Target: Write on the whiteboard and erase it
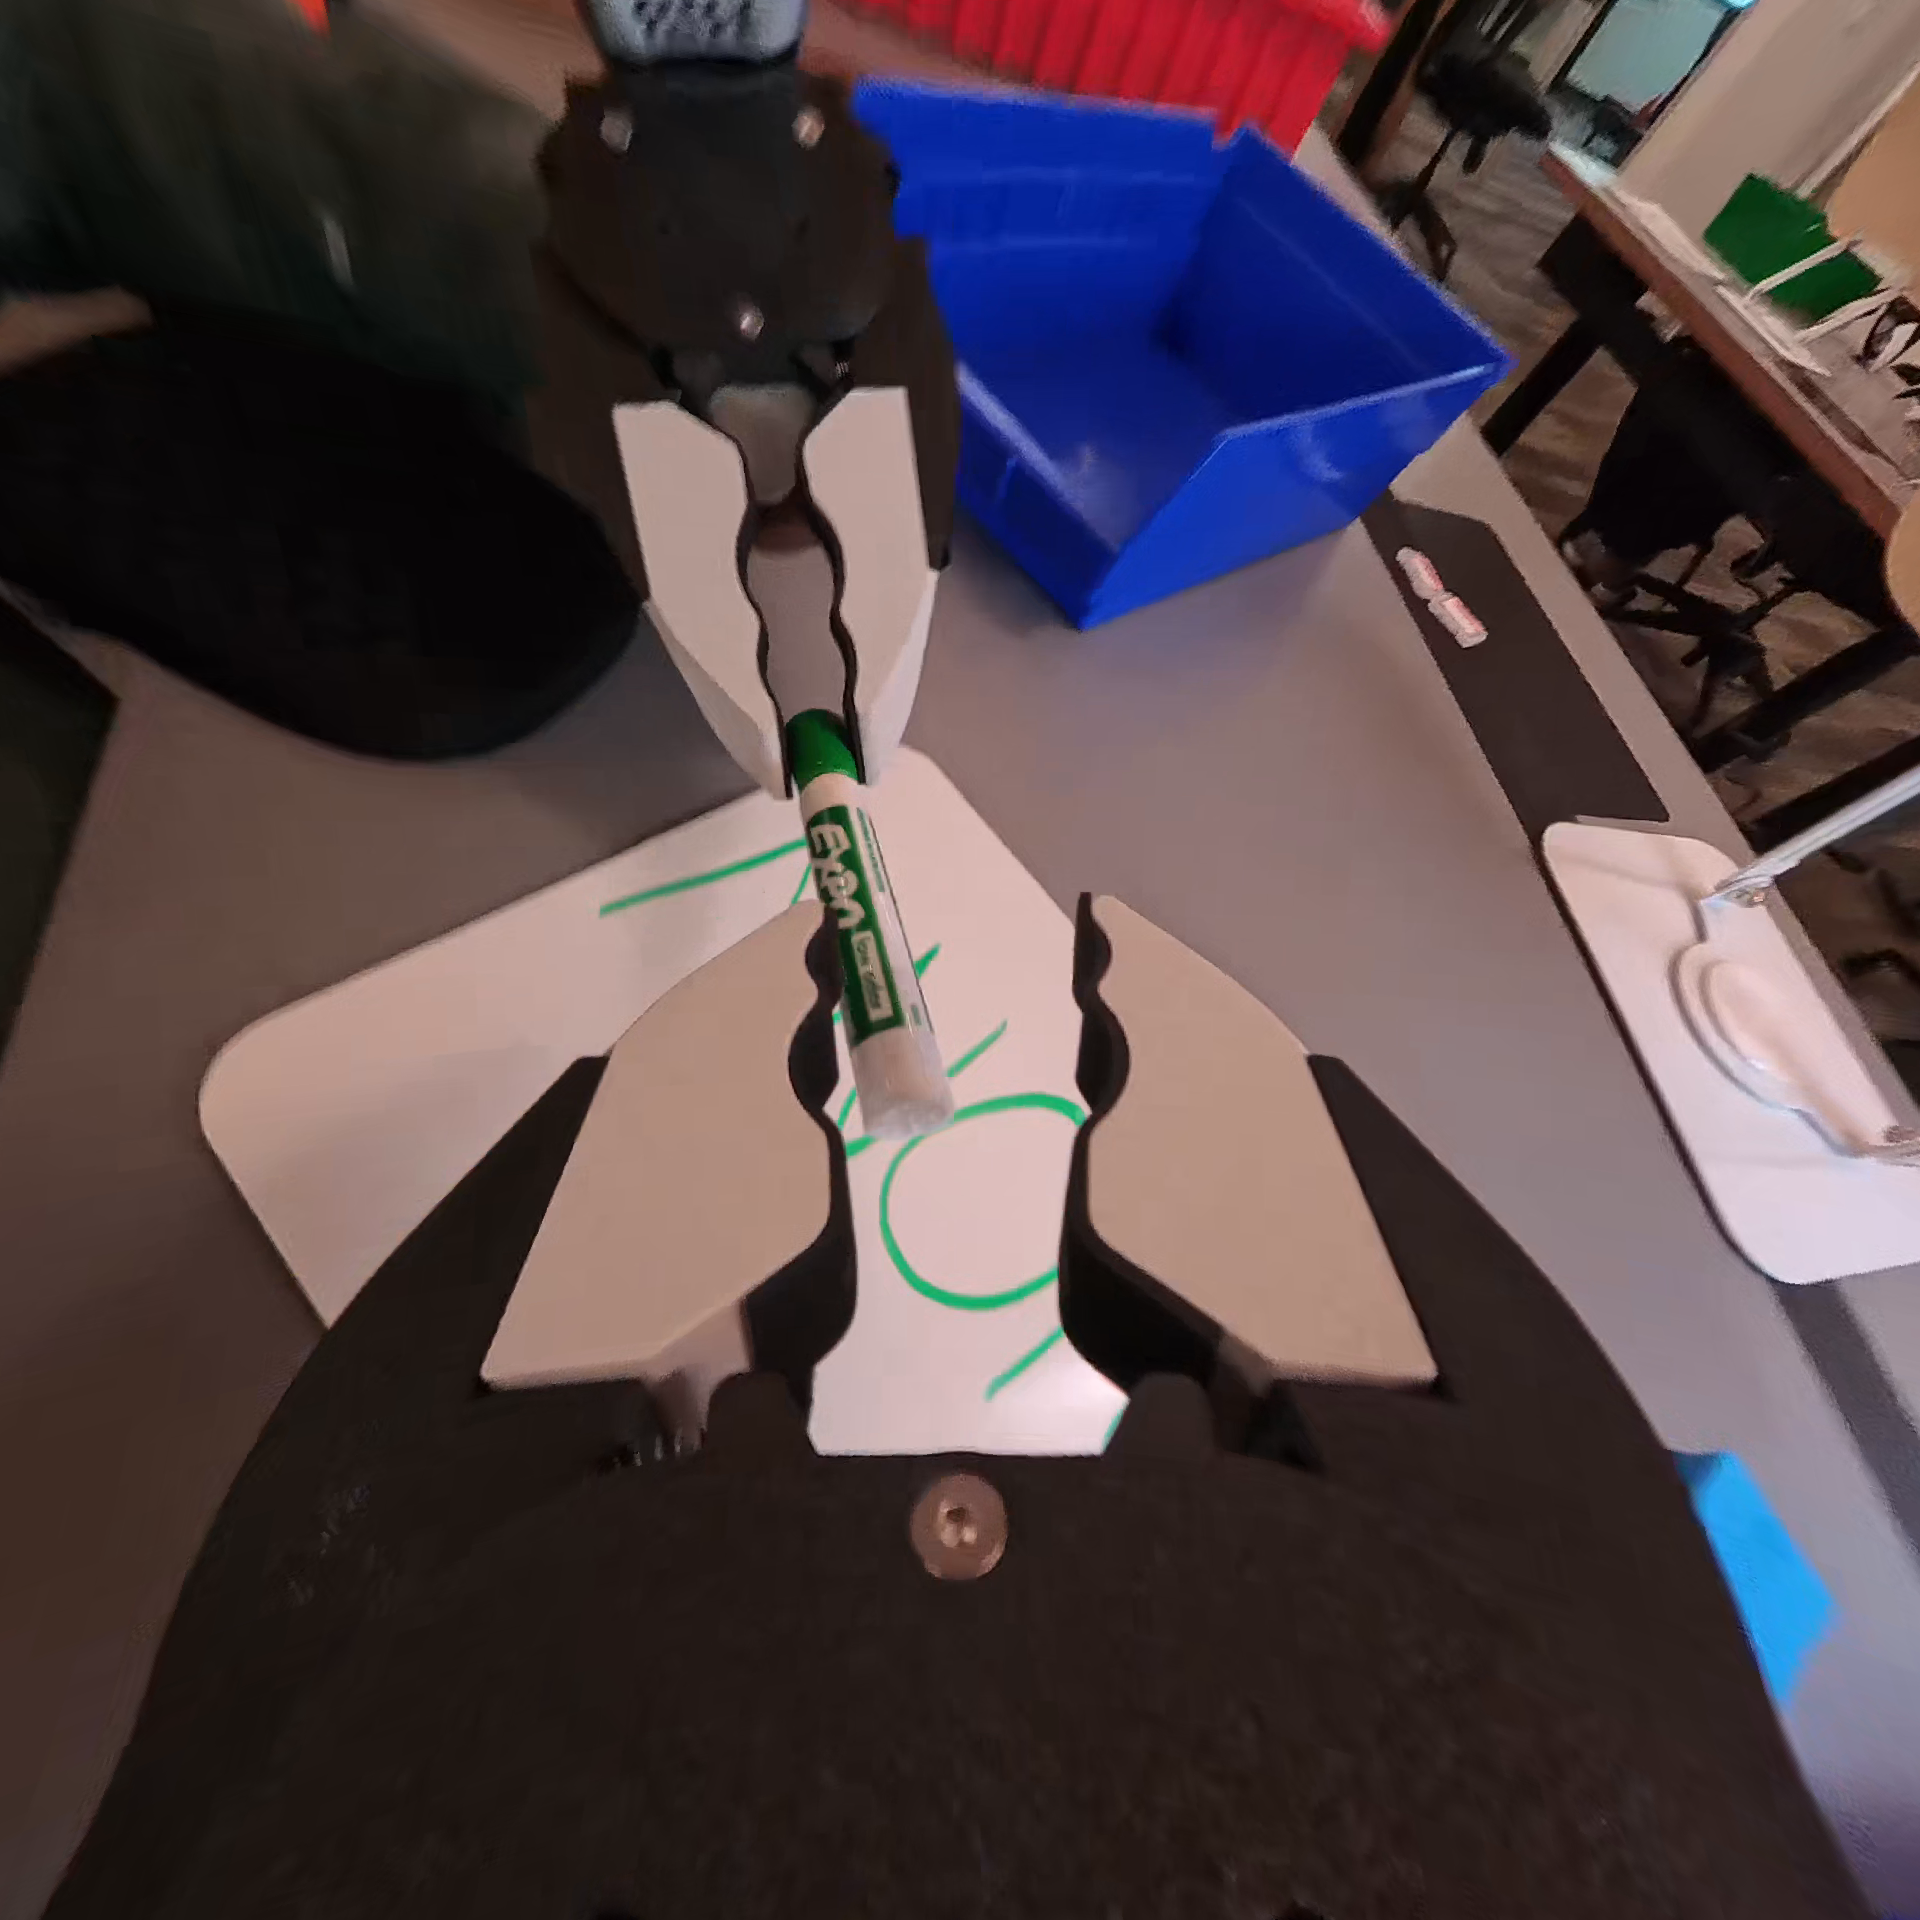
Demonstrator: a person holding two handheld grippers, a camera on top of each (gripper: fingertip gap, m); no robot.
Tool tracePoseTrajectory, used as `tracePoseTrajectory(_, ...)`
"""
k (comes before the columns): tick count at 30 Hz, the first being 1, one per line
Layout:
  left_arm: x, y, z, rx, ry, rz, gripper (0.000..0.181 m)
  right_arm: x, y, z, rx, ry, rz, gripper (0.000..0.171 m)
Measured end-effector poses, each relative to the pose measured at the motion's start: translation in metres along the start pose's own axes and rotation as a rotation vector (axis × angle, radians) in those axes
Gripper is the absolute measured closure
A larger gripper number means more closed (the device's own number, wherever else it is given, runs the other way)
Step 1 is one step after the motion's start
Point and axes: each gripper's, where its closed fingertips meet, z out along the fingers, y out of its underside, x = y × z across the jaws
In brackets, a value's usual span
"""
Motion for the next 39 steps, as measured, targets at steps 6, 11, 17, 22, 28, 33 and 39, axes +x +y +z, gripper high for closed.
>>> tracePoseTrajectory(6,0.008,0.004,0.01,-0.083,-0.003,0.031,0.163,-0.031,0.026,0.029,-0.301,-0.094,-0.257,0.138)
tracePoseTrajectory(11,0.012,0.0,0.008,-0.084,-0.013,0.051,0.163,-0.037,0.035,0.045,-0.393,-0.132,-0.296,0.147)
tracePoseTrajectory(17,0.007,-0.01,0.0,0.015,-0.048,0.016,0.162,-0.036,0.032,0.047,-0.376,-0.139,-0.238,0.153)
tracePoseTrajectory(22,-0.038,-0.036,-0.041,0.345,-0.206,-0.166,0.148,0.016,0.029,0.006,-0.27,-0.018,0.042,0.153)
tracePoseTrajectory(28,-0.053,-0.024,-0.045,0.368,-0.265,-0.21,0.17,0.199,0.066,-0.134,-0.164,0.556,0.525,0.153)
tracePoseTrajectory(33,-0.047,-0.015,-0.033,0.315,-0.258,-0.2,0.181,0.277,0.188,-0.181,-0.291,0.745,0.965,0.153)
tracePoseTrajectory(39,-0.044,-0.003,-0.021,0.264,-0.237,-0.209,0.181,0.288,0.283,-0.141,-0.435,0.711,1.248,0.153)
